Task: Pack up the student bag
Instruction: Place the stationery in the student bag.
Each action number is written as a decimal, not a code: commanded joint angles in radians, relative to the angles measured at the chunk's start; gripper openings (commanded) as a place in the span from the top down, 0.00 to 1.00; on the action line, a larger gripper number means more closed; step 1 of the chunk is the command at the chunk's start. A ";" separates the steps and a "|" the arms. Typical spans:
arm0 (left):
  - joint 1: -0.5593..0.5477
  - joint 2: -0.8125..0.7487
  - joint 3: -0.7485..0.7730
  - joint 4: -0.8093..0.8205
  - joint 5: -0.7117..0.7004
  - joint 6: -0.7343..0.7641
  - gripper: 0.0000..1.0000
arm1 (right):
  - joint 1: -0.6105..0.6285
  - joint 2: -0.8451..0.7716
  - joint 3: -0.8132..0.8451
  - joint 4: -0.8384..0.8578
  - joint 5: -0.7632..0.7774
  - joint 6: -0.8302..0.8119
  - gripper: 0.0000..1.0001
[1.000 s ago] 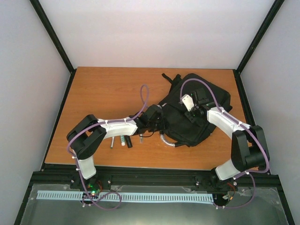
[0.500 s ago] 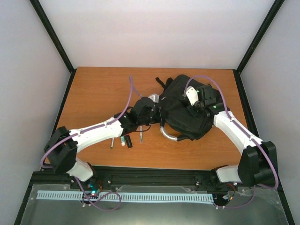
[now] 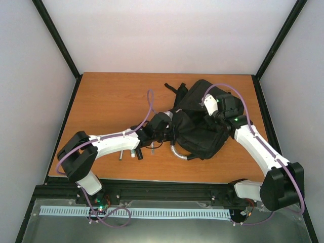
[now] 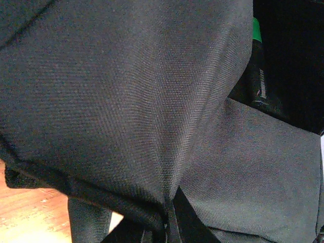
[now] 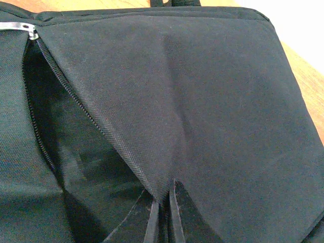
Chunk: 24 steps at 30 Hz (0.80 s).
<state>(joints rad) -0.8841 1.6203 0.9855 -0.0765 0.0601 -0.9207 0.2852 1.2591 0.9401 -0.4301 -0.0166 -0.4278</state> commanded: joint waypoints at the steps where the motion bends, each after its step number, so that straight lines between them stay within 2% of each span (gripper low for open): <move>1: 0.000 -0.014 0.030 -0.038 -0.016 0.057 0.98 | -0.021 -0.005 -0.004 0.049 -0.004 0.013 0.97; 2: 0.000 -0.012 0.045 -0.063 -0.022 0.078 0.95 | -0.022 0.018 -0.002 0.042 -0.011 0.010 0.97; 3: 0.001 -0.016 0.060 -0.091 -0.031 0.097 0.85 | -0.023 0.038 -0.001 0.039 -0.016 0.009 0.97; 5: 0.001 -0.034 0.072 -0.140 -0.052 0.130 0.61 | -0.022 0.062 0.000 0.034 -0.026 0.009 0.97; 6: 0.001 -0.059 0.072 -0.166 -0.065 0.142 0.52 | -0.021 0.068 0.001 0.034 -0.029 0.011 0.97; 8: 0.002 -0.106 0.069 -0.222 -0.088 0.170 0.41 | -0.021 0.071 -0.001 0.034 -0.032 0.013 0.97; 13: 0.003 -0.225 0.069 -0.438 -0.162 0.270 0.28 | -0.020 0.082 -0.002 0.029 -0.034 0.009 0.97; 17: 0.006 -0.287 0.063 -0.616 -0.287 0.305 0.24 | -0.022 0.074 -0.001 0.025 -0.048 0.013 0.97; 21: 0.024 -0.306 0.025 -0.686 -0.331 0.310 0.24 | -0.022 0.069 -0.001 0.022 -0.053 0.012 0.97; 24: 0.025 -0.254 0.034 -0.709 -0.296 0.357 0.30 | -0.022 0.068 -0.003 0.021 -0.051 0.011 0.97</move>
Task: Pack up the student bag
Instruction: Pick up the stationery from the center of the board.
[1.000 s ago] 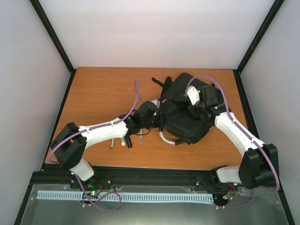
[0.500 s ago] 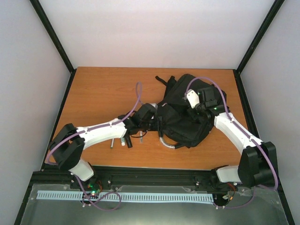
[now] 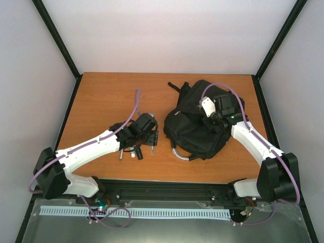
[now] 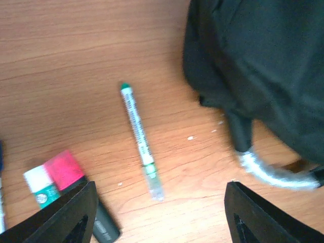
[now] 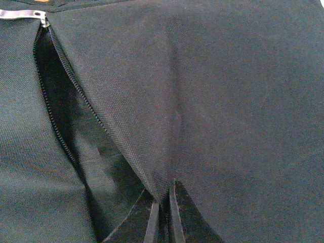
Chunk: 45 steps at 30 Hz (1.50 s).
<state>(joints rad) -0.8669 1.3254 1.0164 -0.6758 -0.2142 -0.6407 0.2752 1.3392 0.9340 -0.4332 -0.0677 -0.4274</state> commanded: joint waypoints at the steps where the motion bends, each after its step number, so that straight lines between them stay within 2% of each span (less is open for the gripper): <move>1: 0.009 0.079 0.017 -0.120 0.001 0.094 0.35 | -0.012 -0.014 0.001 0.024 0.000 0.009 0.97; 4: 0.008 0.158 0.067 -0.162 -0.013 0.095 0.45 | -0.012 -0.019 0.002 0.021 -0.005 0.013 0.97; 8: 0.010 0.239 0.106 -0.139 -0.009 0.108 0.56 | -0.013 -0.018 0.001 0.020 -0.009 0.012 0.97; 21: 0.020 0.522 0.275 -0.146 -0.116 0.047 0.59 | -0.012 -0.021 -0.004 0.019 -0.002 0.012 0.97; 28: 0.030 0.568 0.297 -0.121 -0.108 0.024 0.65 | -0.013 -0.022 -0.006 0.021 -0.001 0.008 0.97; 45: 0.064 0.617 0.235 -0.051 -0.034 -0.001 0.75 | -0.012 -0.016 -0.008 0.019 0.000 0.003 0.97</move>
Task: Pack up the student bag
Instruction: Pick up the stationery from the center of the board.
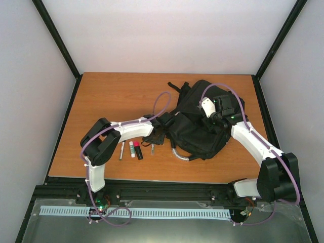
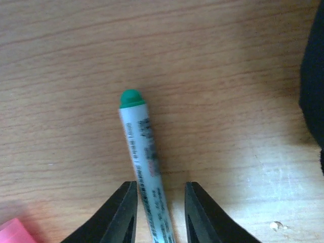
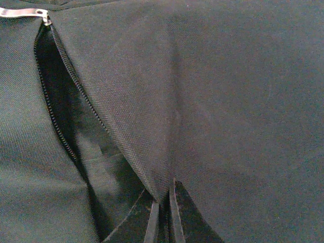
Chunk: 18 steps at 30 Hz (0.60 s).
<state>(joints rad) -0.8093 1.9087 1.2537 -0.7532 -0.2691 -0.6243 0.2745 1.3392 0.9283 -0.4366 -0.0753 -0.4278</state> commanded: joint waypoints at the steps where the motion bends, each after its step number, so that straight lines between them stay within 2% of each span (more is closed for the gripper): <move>1: 0.006 0.037 -0.004 0.029 0.022 -0.018 0.77 | -0.011 -0.016 -0.002 0.022 0.008 0.004 0.97; 6: 0.005 0.039 -0.017 0.036 0.025 -0.028 0.83 | -0.012 -0.017 -0.003 0.023 0.010 0.004 0.97; 10: 0.005 0.011 -0.022 0.008 0.002 -0.029 0.93 | -0.012 -0.018 -0.003 0.023 0.008 0.005 0.97; 13: 0.006 -0.048 -0.024 -0.032 -0.020 -0.028 0.99 | -0.012 -0.021 -0.003 0.022 0.009 0.004 0.97; 18: 0.006 -0.215 -0.027 -0.090 -0.002 -0.014 0.99 | -0.011 -0.021 -0.002 0.023 0.007 0.004 0.97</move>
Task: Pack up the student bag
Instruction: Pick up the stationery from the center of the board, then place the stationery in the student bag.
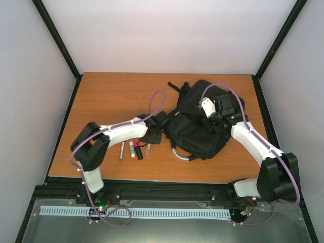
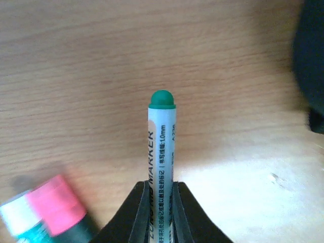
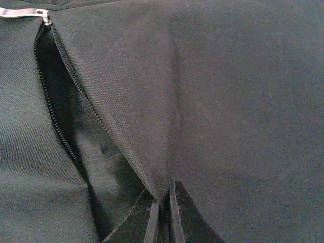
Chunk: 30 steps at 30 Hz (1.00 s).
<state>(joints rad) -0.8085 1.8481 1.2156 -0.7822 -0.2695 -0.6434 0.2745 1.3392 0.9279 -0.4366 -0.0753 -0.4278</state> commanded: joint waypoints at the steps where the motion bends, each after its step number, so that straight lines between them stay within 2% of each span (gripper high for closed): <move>1: 0.005 -0.195 0.009 -0.047 0.039 0.021 0.99 | -0.012 -0.023 -0.002 0.023 0.007 0.006 0.97; 7: 0.005 -0.377 -0.053 0.214 0.430 0.050 0.99 | -0.011 -0.044 -0.006 0.031 0.008 0.011 0.97; 12: 0.002 -0.338 -0.064 0.449 0.602 -0.008 0.99 | -0.012 -0.064 -0.016 0.040 0.009 0.018 0.97; 22: -0.017 -0.068 0.089 0.631 0.730 -0.152 0.99 | -0.011 -0.086 -0.022 0.051 -0.001 0.028 0.97; 30: -0.053 0.168 0.338 0.569 0.741 -0.161 0.99 | -0.011 -0.092 -0.026 0.053 -0.002 0.030 0.97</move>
<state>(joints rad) -0.8459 1.9499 1.4284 -0.2070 0.4477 -0.7822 0.2714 1.2892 0.9035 -0.4259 -0.0719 -0.4171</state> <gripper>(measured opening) 0.086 0.032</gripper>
